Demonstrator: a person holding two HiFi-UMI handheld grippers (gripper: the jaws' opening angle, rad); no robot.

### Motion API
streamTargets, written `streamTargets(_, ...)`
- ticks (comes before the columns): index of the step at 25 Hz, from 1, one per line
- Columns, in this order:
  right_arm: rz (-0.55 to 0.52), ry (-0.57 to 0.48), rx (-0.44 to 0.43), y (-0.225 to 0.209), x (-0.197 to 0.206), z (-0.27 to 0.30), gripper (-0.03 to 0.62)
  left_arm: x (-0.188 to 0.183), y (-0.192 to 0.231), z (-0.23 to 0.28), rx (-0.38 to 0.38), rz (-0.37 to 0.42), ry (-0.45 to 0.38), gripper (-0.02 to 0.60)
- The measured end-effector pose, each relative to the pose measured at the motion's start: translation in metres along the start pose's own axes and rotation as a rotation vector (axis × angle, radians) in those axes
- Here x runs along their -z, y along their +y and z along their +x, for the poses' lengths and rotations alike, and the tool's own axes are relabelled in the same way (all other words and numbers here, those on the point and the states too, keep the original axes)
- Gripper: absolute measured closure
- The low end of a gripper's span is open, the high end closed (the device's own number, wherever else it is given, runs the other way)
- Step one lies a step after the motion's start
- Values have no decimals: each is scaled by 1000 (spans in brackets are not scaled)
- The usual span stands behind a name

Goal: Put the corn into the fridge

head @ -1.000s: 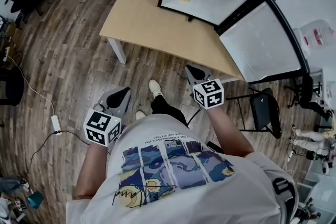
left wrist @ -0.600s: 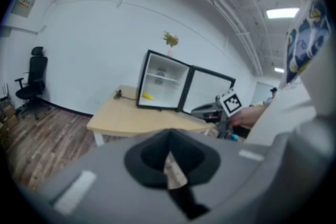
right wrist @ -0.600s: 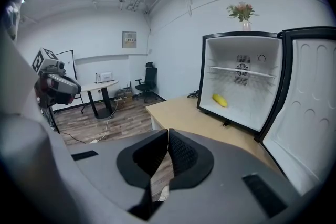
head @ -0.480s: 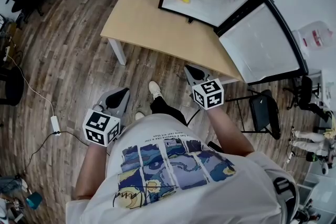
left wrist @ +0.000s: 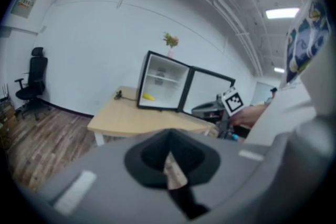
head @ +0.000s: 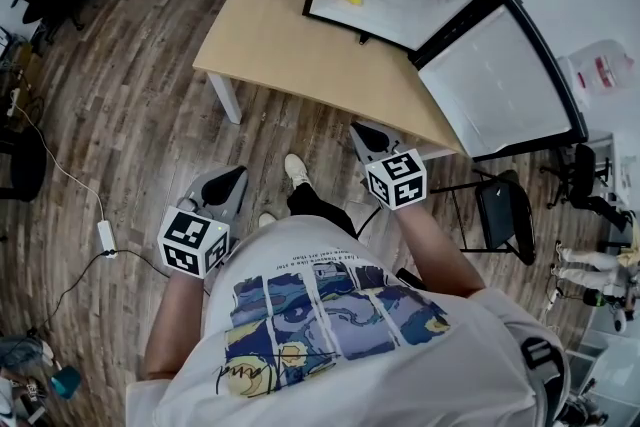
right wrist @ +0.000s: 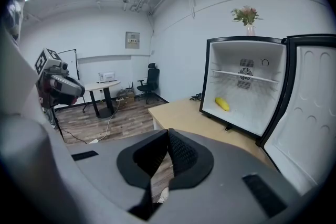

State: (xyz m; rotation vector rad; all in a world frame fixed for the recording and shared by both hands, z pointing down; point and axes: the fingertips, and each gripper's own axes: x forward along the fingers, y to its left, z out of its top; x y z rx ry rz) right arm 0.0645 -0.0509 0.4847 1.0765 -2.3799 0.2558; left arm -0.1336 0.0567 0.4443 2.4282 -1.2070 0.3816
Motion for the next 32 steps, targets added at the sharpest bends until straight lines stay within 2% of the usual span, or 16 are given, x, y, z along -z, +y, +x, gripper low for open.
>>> streamTargets(19, -19, 0, -17, 6, -1, 3, 582, 6, 1, 1, -4, -31, 15, 572)
streamTargets(32, -29, 17, -25, -28, -11, 29, 583, -10, 15, 35, 1, -58, 27, 572)
